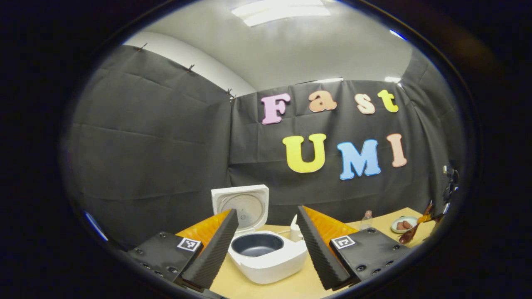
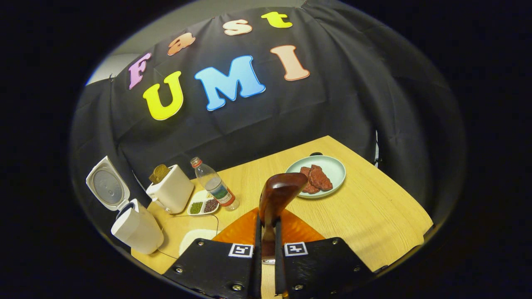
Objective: Close the left gripper, press the button to open the rice cooker; take a wooden spoon from the chopstick holder with the right hand, scoop a spoonful of rice and pour it into the rice cooker, then put the wooden spoon back into the chopstick holder.
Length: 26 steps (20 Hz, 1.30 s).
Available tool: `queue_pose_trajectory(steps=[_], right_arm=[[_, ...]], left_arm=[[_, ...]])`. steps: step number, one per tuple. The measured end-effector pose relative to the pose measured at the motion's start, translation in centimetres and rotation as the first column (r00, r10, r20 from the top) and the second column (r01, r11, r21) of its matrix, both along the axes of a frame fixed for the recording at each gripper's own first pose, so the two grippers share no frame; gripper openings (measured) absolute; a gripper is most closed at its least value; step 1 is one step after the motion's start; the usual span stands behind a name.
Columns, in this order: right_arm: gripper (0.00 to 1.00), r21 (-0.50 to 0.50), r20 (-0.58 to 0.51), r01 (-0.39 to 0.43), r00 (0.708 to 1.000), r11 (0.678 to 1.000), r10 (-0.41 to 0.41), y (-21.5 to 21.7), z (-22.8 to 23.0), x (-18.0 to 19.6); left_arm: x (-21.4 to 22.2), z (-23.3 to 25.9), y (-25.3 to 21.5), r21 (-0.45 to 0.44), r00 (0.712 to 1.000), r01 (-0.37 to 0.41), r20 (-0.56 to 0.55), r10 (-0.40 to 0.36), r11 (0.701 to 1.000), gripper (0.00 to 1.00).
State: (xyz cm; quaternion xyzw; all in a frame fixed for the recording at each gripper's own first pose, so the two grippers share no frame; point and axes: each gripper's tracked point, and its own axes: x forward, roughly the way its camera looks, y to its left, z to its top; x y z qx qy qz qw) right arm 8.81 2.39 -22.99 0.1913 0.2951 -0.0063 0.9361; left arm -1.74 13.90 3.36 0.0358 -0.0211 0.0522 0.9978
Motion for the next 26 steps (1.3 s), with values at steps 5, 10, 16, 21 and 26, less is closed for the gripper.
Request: queue_pose_trajectory(steps=[5,10,16,21,26], right_arm=[[0.13,0.036,0.044,0.008,0.999,0.999,-0.010,2.1,3.3,0.7],[0.13,0.078,0.075,-0.021,0.997,0.997,0.015,6.2,4.8,1.0],[0.13,0.059,0.066,-0.071,0.996,0.996,0.068,11.0,3.6,0.8],[0.13,-0.050,0.053,-0.103,0.993,0.993,0.105,13.8,0.1,0.7],[0.13,-0.192,0.026,-0.110,0.993,0.975,0.117,15.4,-3.9,0.3]], left_arm=[[0.9,-1.5,1.5,-0.020,0.999,0.027,-0.022,-0.027,0.999,0.98],[1.9,-2.6,2.8,-0.044,0.998,0.053,-0.043,-0.055,0.998,0.98],[2.4,-3.4,4.9,-0.036,0.996,0.075,-0.053,-0.077,0.997,0.98],[2.2,-5.1,6.4,-0.062,0.993,0.084,-0.082,-0.089,0.995,0.98],[2.1,-6.1,7.4,-0.045,0.990,0.082,-0.109,-0.087,0.996,0.98]])
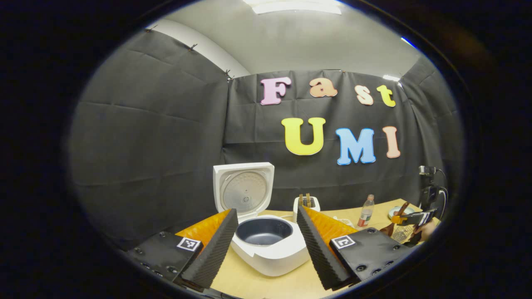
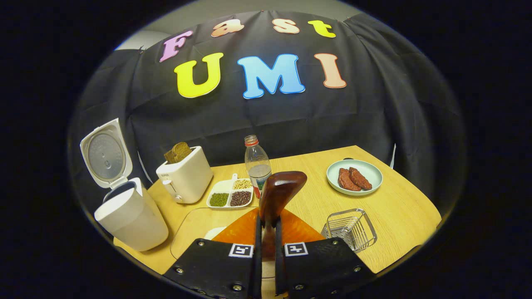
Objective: Close the left gripper, press the button to open the rice cooker; take a wooden spoon from the chopstick holder with the right hand, scoop a spoonful of rice and pour it into the rice cooker, then put the wooden spoon back into the chopstick holder.
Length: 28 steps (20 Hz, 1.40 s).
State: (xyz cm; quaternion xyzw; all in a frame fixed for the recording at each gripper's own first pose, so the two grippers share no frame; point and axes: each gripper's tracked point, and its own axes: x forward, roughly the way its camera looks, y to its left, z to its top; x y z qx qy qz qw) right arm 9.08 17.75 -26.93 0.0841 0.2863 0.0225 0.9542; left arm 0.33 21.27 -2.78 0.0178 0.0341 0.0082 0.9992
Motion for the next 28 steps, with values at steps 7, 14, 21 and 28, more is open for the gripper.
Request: queue_pose_trajectory(steps=[7,14,21,28], right_arm=[[0.13,0.010,0.007,-0.040,0.999,0.999,0.040,2.9,-1.0,0.0],[0.13,0.230,-0.039,-0.008,0.999,0.973,0.017,4.0,-1.4,-0.9],[0.13,0.592,-0.235,0.270,0.959,0.759,-0.158,0.1,-3.2,0.2],[0.13,0.748,-0.278,0.341,0.940,0.570,-0.197,-1.7,-0.6,1.5]], left_arm=[[-0.3,0.5,-0.1,0.035,1.000,-0.002,0.005,0.002,0.999,0.98],[-0.7,-0.1,-1.5,0.016,1.000,0.020,-0.006,-0.020,1.000,0.99],[-1.1,-0.7,-1.8,0.021,0.999,0.023,-0.035,-0.022,1.000,0.99],[-1.1,-1.1,-2.3,0.005,0.999,0.030,-0.041,-0.030,1.000,0.98]])
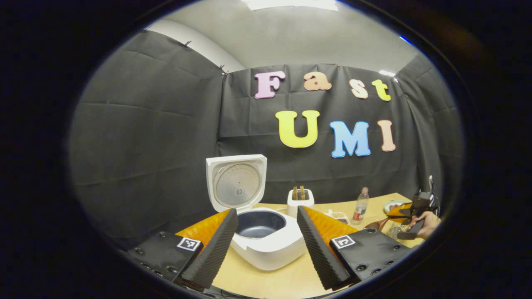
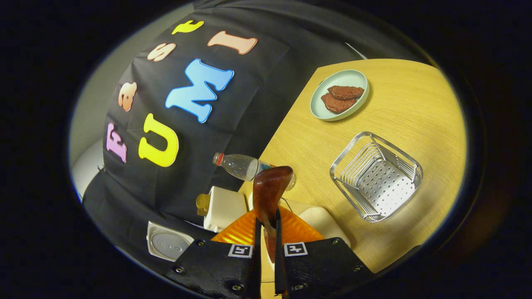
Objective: Close the left gripper, press the button to open the rice cooker; take a wooden spoon from the chopstick holder with the right hand, scoop a spoonful of rice and pour it into the rice cooker, then put the wooden spoon back into the chopstick holder.
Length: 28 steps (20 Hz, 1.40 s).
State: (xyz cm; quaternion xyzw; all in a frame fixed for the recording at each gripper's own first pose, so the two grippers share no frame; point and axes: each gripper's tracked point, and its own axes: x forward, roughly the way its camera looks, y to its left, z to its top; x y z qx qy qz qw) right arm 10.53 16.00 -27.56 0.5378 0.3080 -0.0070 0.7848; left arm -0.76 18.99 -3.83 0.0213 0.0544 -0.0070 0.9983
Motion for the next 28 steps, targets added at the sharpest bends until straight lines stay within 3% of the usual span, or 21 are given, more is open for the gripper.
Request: queue_pose_trajectory(steps=[5,8,18,21,24,28], right_arm=[[0.13,0.184,0.016,0.045,0.999,0.982,-0.048,0.2,2.5,1.0],[0.13,0.254,0.039,0.026,0.999,0.967,-0.037,1.6,4.5,1.3],[0.13,0.290,0.124,-0.166,0.983,0.943,0.135,11.4,10.7,2.8],[0.13,0.288,0.147,-0.212,0.973,0.934,0.176,13.9,12.1,3.3],[0.13,0.296,0.163,-0.248,0.965,0.922,0.207,15.5,13.1,3.5],[0.13,0.310,0.156,-0.263,0.962,0.914,0.224,17.1,13.4,3.7]], left_arm=[[0.0,0.4,-0.1,-0.006,1.000,-0.007,0.017,0.007,1.000,0.98],[-0.3,0.0,0.3,-0.019,1.000,-0.013,0.020,0.014,1.000,0.99],[-1.8,-1.8,3.1,-0.067,0.996,-0.093,-0.007,0.093,0.993,0.99],[-2.6,-2.1,3.9,-0.078,0.993,-0.116,-0.012,0.115,0.990,0.95],[-2.9,-2.4,4.4,-0.086,0.991,-0.132,-0.017,0.131,0.987,0.99],[-3.2,-2.0,4.5,-0.072,0.991,-0.137,-0.009,0.136,0.988,0.97]])
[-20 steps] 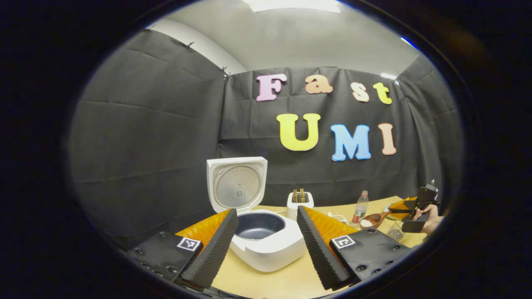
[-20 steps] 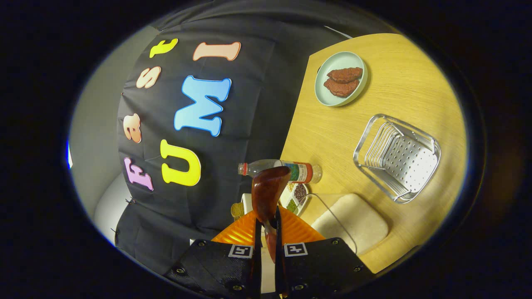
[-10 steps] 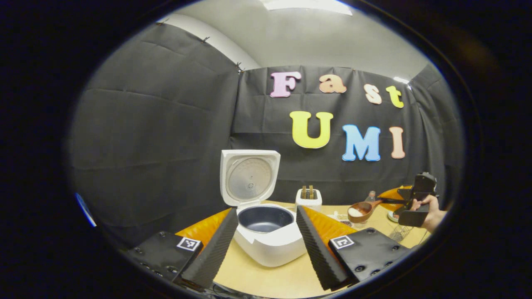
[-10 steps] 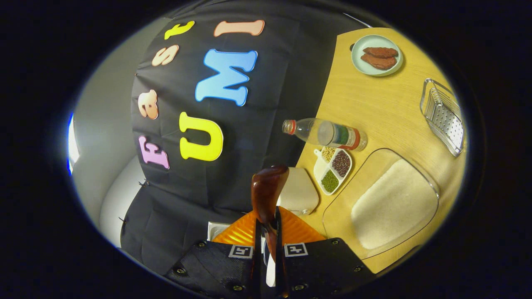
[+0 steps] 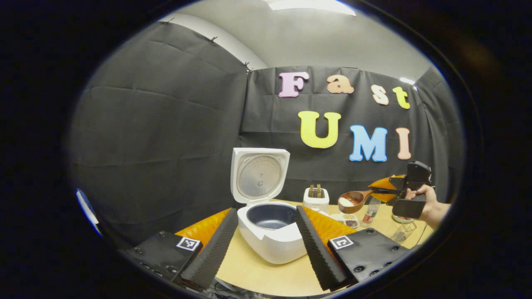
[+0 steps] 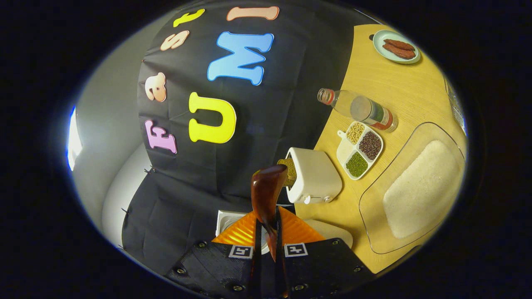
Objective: Close the left gripper, press the button to open the rice cooker; take a wooden spoon from the chopstick holder with the right hand, scoop a spoonful of rice and pour it into the rice cooker, then put the wooden spoon back into the chopstick holder.
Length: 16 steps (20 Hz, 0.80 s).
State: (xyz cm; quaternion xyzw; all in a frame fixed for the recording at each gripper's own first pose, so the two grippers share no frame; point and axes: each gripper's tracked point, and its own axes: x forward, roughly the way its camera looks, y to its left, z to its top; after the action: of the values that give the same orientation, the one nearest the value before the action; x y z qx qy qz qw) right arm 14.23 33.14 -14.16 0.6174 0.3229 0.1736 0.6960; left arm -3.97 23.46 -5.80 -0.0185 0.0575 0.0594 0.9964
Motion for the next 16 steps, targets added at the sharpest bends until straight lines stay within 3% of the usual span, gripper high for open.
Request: queue_pose_trajectory(steps=[9,16], right_arm=[[0.13,-0.047,0.048,-0.107,0.993,0.993,0.109,8.1,0.7,-0.2],[0.13,-0.170,0.111,-0.225,0.963,0.959,0.245,16.4,0.1,-0.6]], left_arm=[[-1.2,-1.0,1.9,0.008,0.999,-0.036,-0.010,0.036,0.999,0.99],[-3.2,-2.2,6.0,-0.013,0.991,-0.129,-0.033,0.128,0.992,0.99]])
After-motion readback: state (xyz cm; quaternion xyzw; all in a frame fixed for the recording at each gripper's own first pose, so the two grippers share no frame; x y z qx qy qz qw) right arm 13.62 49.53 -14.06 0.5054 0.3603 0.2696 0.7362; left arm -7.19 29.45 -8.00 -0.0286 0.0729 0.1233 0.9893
